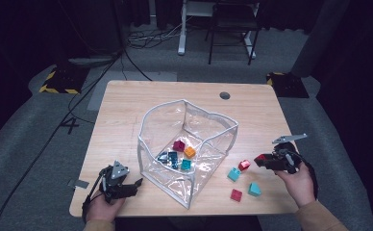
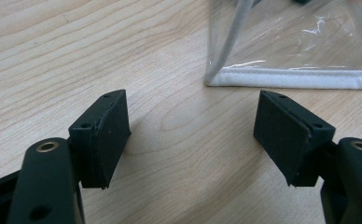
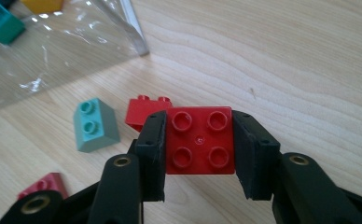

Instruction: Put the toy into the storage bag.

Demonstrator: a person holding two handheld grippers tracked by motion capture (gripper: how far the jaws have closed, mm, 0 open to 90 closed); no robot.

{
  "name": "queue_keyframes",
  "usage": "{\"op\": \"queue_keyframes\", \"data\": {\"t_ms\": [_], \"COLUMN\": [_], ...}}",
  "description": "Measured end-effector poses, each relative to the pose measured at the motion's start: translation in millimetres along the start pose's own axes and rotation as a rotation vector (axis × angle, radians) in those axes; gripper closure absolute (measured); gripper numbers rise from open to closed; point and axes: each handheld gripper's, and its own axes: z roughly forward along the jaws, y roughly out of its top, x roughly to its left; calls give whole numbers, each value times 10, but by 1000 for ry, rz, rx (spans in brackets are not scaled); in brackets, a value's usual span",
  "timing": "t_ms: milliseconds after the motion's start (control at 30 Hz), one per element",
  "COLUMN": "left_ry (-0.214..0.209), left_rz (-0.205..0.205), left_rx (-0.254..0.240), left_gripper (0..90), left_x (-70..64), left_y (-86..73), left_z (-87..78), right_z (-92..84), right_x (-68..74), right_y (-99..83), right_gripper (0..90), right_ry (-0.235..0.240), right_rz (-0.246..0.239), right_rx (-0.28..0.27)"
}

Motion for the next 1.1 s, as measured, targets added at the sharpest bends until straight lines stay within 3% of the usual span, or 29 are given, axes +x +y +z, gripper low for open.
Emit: {"op": "queue_keyframes", "data": {"t_ms": [533, 933, 1100], "left_ry": [1, -1, -1], "left_rz": [1, 1, 2], "left_rx": [0, 0, 0], "left_gripper": [272, 269, 269], "left_x": [0, -2, 0], "left_y": [0, -9, -8], "left_z": [-1, -7, -7], "right_z": [-420, -766, -894], "right_x": [79, 175, 284], "right_y": [249, 526, 674], "right_gripper": [585, 586, 586], "right_ry": [81, 108, 117], "right_rz": [12, -30, -64], "right_rx": [-106, -170, -195]}}
